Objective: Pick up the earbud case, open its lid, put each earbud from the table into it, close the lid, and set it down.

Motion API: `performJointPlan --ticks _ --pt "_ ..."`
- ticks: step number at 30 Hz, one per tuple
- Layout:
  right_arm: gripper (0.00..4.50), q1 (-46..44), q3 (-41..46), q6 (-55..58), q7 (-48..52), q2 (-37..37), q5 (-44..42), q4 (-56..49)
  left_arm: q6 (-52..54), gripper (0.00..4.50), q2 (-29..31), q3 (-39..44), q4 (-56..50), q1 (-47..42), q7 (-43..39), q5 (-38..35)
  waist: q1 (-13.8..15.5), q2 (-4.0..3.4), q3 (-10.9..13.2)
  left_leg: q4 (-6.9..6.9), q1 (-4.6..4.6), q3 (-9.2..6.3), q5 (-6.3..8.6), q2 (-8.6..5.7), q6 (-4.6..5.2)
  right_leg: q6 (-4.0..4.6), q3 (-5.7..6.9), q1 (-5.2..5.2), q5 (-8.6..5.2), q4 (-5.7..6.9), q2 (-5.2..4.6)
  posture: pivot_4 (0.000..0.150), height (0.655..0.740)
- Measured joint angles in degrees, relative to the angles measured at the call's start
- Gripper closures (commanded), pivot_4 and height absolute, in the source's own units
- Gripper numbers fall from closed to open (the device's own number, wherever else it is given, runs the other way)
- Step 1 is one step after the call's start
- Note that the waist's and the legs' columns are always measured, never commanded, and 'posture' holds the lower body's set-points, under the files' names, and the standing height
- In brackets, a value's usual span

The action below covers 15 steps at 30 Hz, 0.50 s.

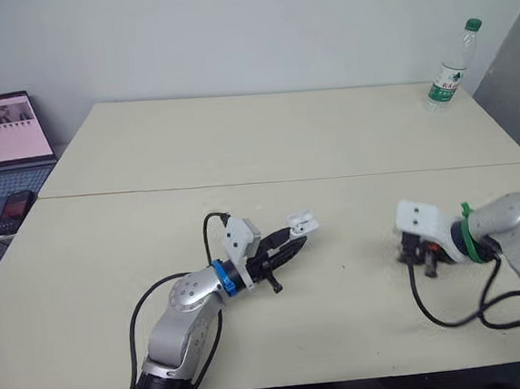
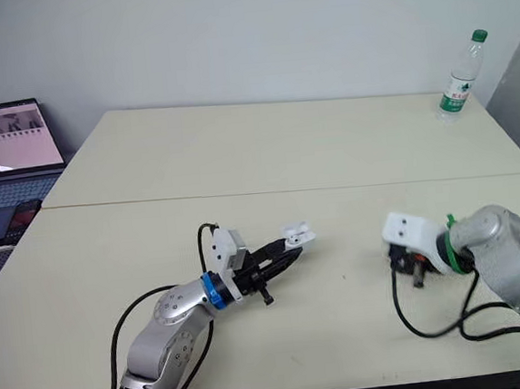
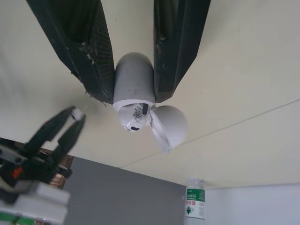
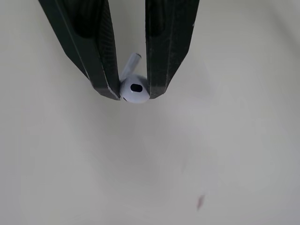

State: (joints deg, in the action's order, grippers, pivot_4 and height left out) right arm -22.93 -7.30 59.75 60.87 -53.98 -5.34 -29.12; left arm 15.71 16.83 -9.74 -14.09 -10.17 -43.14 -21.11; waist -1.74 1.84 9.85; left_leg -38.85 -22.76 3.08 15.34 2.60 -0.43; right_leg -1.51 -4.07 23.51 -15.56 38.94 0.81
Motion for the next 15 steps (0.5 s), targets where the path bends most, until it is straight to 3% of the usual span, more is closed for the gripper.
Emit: performJointPlan --ticks 3,8,15 --pt "4.06 0.4 8.9 0.7 -3.5 8.5 -5.3 -1.0 0.6 3.72 -0.2 0.0 0.0 -2.2 0.6 0.0 0.1 0.03 0.0 0.01 -0.11 -0.06 0.0 -0.05 0.0 0.0 0.01 0.03 0.0 -0.05 -0.02 0.15 0.7362" --pt "4.06 1.7 16.7 -2.6 -9.6 19.0 -11.5 -2.8 4.3 3.72 -5.0 -0.3 0.0 -6.1 4.3 -0.7 0.1 0.03 0.0 0.0 -0.16 -0.1 0.01 -0.07 0.0 -0.02 0.01 0.01 0.02 -0.07 -0.04 0.15 0.7362" --pt "4.06 3.8 19.9 -10.5 -14.2 24.9 -17.3 -5.0 6.4 3.72 -10.2 -2.8 1.2 -9.7 6.7 -1.0 0.0 0.01 0.0 0.01 -0.1 -0.14 0.0 -0.05 0.0 -0.01 0.01 0.01 0.02 0.0 0.03 0.15 0.7362"
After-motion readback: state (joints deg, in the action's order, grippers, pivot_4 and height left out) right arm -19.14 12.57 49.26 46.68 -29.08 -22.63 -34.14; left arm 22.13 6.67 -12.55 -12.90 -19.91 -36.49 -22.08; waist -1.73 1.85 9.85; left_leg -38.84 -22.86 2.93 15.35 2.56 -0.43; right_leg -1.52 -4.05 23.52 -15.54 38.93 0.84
